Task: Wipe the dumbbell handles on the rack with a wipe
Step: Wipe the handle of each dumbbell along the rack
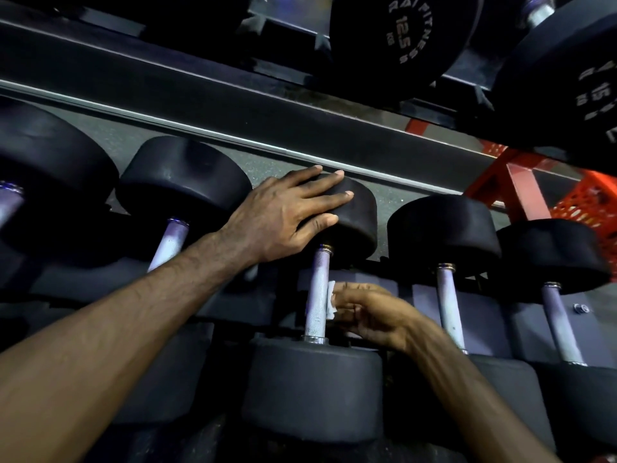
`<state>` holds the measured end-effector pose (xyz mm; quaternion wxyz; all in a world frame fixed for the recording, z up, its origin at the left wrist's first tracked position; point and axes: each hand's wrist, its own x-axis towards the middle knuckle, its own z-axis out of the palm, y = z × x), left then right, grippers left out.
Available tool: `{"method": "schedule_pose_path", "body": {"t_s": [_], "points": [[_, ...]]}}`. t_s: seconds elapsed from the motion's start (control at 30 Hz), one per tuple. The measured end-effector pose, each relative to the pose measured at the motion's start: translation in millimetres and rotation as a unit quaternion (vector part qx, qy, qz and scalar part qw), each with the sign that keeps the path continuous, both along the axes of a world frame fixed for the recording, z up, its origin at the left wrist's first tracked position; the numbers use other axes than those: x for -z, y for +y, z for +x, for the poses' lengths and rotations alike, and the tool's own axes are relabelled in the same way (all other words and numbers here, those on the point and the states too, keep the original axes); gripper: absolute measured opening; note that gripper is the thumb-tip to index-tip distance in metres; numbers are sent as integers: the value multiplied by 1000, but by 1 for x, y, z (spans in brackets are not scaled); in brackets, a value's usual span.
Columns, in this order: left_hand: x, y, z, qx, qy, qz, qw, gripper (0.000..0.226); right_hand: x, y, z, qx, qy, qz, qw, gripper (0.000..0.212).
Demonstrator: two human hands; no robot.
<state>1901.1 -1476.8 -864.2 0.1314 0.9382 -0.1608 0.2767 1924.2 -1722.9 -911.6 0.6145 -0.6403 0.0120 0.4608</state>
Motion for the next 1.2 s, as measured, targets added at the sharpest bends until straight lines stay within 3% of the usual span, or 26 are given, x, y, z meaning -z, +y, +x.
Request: {"method": "schedule_pose_path", "body": {"t_s": [0.17, 0.33, 0.43, 0.5, 0.6, 0.73, 0.8, 0.9, 0.97, 1.03, 1.1, 1.13, 1.2], "points": [[0, -1, 1, 1, 0, -2, 1000, 52, -7, -9, -14, -73, -57, -46, 995, 25], [2, 0, 1, 0, -15, 3, 1000, 53, -12, 2, -13, 35, -127, -19, 991, 26], [2, 0, 2, -1, -11, 7, 1000, 52, -16, 2, -22, -4, -193, -44, 980, 26], [2, 0, 3, -2, -16, 11, 1000, 52, -19, 2, -26, -64, -246, -95, 962, 32], [2, 0, 3, -4, -24, 14, 1000, 52, -20, 9, -17, -70, -363, -122, 921, 33], [1, 0, 3, -1, -19, 18, 1000, 53, -19, 12, -17, -143, -368, -110, 912, 35], [0, 0, 3, -3, -20, 19, 1000, 53, -21, 12, -15, -148, -424, -128, 885, 33], [1, 0, 4, -2, -25, 19, 999, 53, -24, 11, -6, -136, -574, -126, 798, 20], [2, 1, 5, 1, -26, 19, 999, 53, -26, 9, -6, -229, -653, -102, 714, 20], [4, 2, 6, 1, -33, 17, 999, 53, -29, 5, -4, -337, -719, -109, 598, 24], [4, 2, 7, 1, -34, 18, 999, 54, -37, 4, 6, -386, -806, -155, 421, 26], [3, 2, 8, 1, -33, 20, 999, 55, -41, 6, 10, -391, -830, -165, 362, 28], [3, 1, 8, 3, -35, 18, 999, 56, -45, 8, 14, -430, -833, -145, 316, 30]]}}
